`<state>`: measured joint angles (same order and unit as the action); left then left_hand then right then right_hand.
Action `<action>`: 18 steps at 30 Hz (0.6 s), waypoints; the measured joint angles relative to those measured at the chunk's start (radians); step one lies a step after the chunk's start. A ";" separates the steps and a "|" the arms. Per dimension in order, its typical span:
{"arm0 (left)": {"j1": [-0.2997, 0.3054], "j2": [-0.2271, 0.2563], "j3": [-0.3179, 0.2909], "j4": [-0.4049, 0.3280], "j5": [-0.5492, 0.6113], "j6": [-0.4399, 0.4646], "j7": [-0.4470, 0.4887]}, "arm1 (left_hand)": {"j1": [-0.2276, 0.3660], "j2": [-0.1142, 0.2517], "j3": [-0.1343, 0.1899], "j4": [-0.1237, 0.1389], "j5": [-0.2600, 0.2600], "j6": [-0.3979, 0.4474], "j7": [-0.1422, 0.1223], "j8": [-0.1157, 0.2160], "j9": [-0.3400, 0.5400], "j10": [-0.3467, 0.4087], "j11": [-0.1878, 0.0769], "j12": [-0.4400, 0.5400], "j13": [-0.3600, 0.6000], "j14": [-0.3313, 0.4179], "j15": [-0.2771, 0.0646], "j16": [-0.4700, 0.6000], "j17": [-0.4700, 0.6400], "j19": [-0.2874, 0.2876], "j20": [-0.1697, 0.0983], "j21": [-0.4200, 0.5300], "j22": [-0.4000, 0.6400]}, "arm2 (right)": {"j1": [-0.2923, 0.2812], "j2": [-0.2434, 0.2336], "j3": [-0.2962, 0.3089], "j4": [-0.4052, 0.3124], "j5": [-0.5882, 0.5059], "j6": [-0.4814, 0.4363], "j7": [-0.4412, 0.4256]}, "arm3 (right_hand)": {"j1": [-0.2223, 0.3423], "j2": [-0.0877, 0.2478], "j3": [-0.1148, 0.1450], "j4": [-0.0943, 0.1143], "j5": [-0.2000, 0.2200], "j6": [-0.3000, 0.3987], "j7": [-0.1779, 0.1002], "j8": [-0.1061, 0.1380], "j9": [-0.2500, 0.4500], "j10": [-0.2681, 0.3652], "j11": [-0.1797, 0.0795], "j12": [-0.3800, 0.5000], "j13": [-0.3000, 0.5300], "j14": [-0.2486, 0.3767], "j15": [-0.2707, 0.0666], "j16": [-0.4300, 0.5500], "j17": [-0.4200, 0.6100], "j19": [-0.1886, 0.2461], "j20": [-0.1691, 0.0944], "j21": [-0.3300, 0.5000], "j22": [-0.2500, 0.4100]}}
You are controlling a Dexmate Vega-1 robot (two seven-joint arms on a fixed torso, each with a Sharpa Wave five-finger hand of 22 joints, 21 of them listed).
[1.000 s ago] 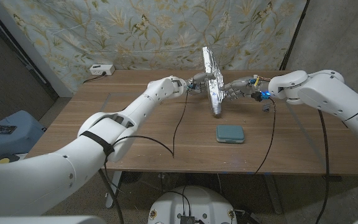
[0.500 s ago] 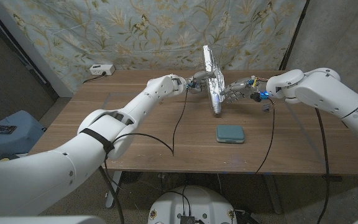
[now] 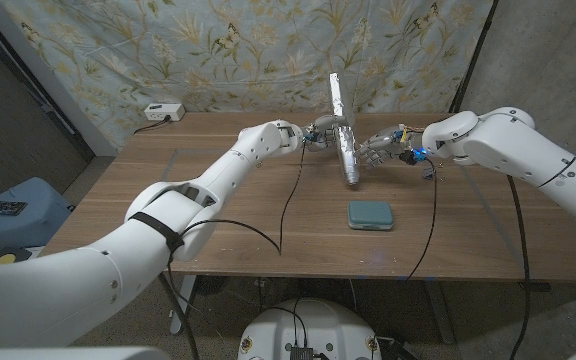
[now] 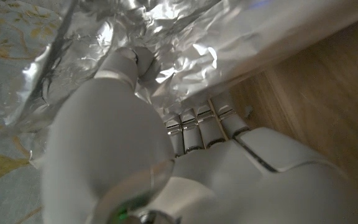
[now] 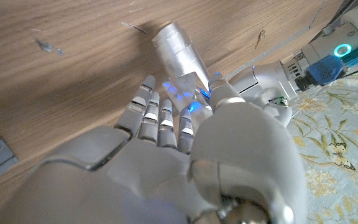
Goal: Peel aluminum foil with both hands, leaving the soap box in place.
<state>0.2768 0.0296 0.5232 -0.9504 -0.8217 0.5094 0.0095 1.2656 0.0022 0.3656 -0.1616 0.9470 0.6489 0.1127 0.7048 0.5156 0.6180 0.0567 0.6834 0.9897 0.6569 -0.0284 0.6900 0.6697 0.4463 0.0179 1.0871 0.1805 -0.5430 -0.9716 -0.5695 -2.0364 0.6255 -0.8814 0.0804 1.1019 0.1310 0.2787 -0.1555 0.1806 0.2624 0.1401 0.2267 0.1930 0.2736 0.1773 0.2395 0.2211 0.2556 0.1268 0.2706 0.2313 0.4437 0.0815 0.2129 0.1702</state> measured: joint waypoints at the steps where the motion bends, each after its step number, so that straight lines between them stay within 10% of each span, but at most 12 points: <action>1: 0.002 0.001 0.000 -0.003 -0.001 0.001 0.003 | 0.000 0.000 0.000 0.000 0.001 0.000 0.000 0.000 0.000 0.000 0.000 0.000 0.000 0.000 0.000 -0.001 0.000 0.000 0.000 0.000 0.000 | 0.001 0.000 -0.002 -0.002 -0.005 -0.006 -0.005 | 0.001 0.005 0.000 0.000 0.000 0.015 0.002 0.004 0.000 0.014 -0.005 0.006 0.002 0.015 -0.005 0.008 0.003 0.016 -0.001 0.007 0.000; 18: 0.014 0.015 -0.002 -0.021 -0.020 0.021 0.014 | 0.000 0.000 0.000 0.000 0.001 0.000 0.000 0.000 0.000 -0.004 -0.004 -0.015 -0.013 0.000 0.000 -0.019 -0.017 -0.017 0.008 -0.004 0.000 | 0.010 -0.002 -0.025 -0.078 -0.088 -0.125 -0.102 | -0.007 0.030 -0.004 0.023 0.000 0.408 -0.057 0.098 0.005 0.432 -0.134 0.108 0.005 0.453 -0.178 0.177 0.023 0.398 -0.126 0.137 0.009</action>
<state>0.2907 0.0449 0.5215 -0.9715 -0.8418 0.5308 0.0236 1.2656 0.0022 0.3656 -0.1616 0.9476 0.6491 0.1129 0.7048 0.5157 0.6144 0.0530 0.6687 0.9767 0.6570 -0.0284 0.6706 0.6529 0.4296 0.0262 1.0834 0.1802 -0.5328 -0.9735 -0.5948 -2.1143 0.5378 -1.0068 -0.0217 1.0949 0.1612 0.2749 -0.1323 0.1806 0.6708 0.0833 0.3243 0.1979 0.7055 0.0429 0.3470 0.2258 0.7090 -0.0509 0.4476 0.2545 0.8413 -0.0441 0.3498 0.1795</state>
